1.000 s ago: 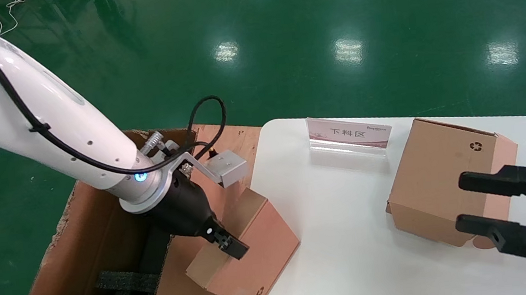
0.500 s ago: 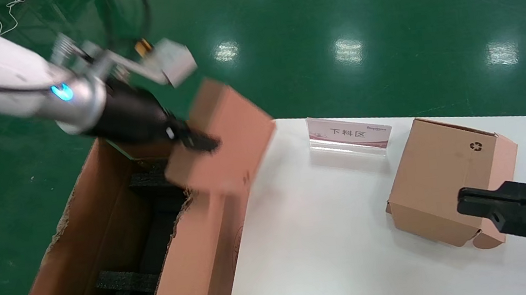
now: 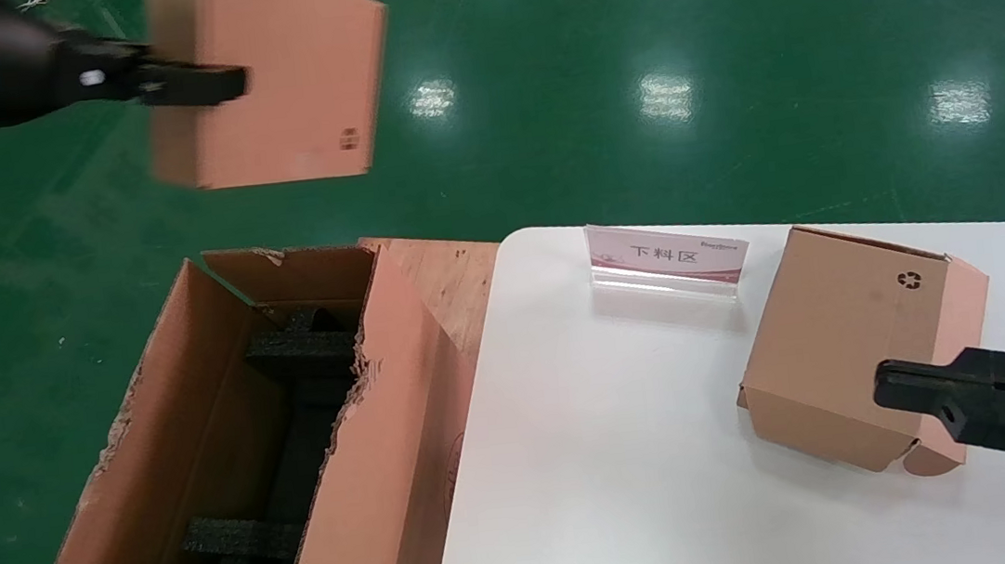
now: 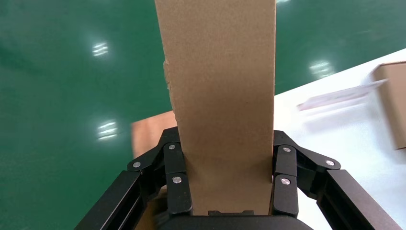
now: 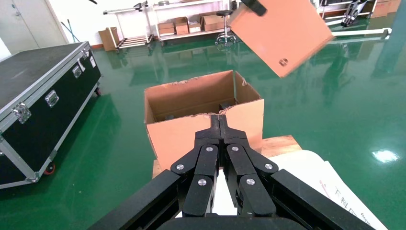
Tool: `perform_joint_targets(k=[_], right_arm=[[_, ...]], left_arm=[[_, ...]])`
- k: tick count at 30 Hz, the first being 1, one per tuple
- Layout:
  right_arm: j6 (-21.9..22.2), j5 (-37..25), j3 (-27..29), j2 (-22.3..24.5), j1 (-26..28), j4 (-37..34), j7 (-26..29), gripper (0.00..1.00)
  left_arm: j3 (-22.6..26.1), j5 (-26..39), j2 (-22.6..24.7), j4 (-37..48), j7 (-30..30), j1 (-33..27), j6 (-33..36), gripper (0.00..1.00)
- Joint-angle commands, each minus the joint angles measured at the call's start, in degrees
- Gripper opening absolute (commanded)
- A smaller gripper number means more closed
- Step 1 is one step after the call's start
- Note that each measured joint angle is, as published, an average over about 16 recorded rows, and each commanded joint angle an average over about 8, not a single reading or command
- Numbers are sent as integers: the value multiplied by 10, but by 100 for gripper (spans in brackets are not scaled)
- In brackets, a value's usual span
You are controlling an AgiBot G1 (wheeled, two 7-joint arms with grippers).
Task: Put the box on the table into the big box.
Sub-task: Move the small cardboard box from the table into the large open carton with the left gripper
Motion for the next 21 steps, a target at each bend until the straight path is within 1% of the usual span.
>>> perform_joint_targets(k=[1,8,13,17,21], right_arm=[[0,0,0,0,0,0,0,100],[0,0,0,0,0,0,0,100],[0,0,0,0,0,0,0,100],[0,0,0,0,0,0,0,100],[0,0,0,0,0,0,0,100]], left_arm=[[3,-1,-23,0,19,-5,-1,0],[46,-45,-89,-1,63,-29,7,0],[73,-84,-126,-1,79,-44,16,0],[94,-106,-151,-1,81,-40,21,0],[112,-119,-172,-1,75,-23,25,0]])
